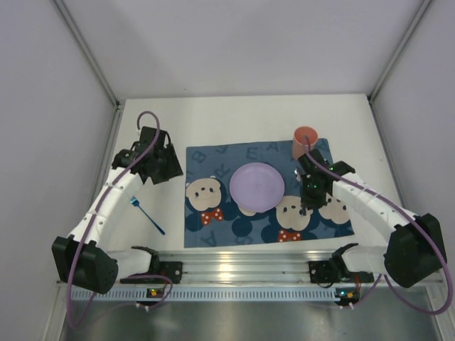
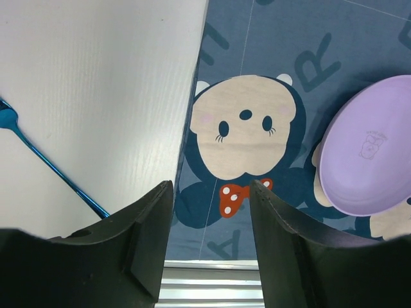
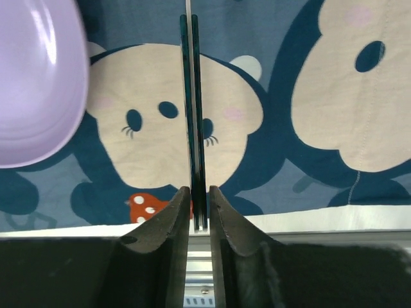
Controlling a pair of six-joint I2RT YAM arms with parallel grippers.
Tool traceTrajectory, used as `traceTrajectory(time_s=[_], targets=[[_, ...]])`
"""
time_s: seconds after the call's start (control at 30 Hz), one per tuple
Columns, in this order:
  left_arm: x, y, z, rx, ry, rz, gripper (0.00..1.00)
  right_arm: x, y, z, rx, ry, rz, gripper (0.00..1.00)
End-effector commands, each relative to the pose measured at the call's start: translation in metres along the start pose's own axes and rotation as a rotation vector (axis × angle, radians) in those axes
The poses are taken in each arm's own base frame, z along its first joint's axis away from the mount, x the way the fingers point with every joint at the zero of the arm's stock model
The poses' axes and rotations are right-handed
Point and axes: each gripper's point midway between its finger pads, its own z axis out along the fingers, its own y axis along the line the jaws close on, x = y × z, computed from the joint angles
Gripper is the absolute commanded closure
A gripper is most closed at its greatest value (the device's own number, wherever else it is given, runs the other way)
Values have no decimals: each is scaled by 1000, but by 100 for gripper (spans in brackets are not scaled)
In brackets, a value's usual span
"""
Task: Set the dinner table for one person
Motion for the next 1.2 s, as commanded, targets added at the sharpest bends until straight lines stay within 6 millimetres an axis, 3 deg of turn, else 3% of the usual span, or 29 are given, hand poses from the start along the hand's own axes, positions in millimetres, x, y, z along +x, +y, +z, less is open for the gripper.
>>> traceTrajectory(time_s=[0.0,0.1,0.17,0.23,0.3,0.5,0.57,0.67,0.83,1.0,1.17], targets=[[1,6,-5,-2,-13,11,44,3,-20,-1,89,-5,31,79],[2,7,-4,-6,-12,9,44,5,-27,-3,125,-3,38,69],[2,9,-3,-10,-8,4,44,4,-32,-5,157,-5,51,48],[1,10,-3,-13,-11,-1,44,3,-34,-7,172,-6,55,38],[0,11,-3,-14,-12,-4,44,2,-35,-8,178,-8,55,34],[-4,41,-5,-135,-24,-44,44,-5,-29,-10,162,-15,43,33],[-8,59,-7,-178,-24,-100,44,-11,-22,-13,136,-21,36,33],[-8,102,-7,-258,-8,-274,41,-20,-13,-19,98,-37,30,33],[10,139,3,-370,55,-401,32,-27,-2,-33,35,-62,31,29],[33,154,22,-348,139,-548,32,-24,6,-43,-25,-59,35,27],[52,156,38,-342,187,-619,34,-18,7,-45,-51,-55,27,25]])
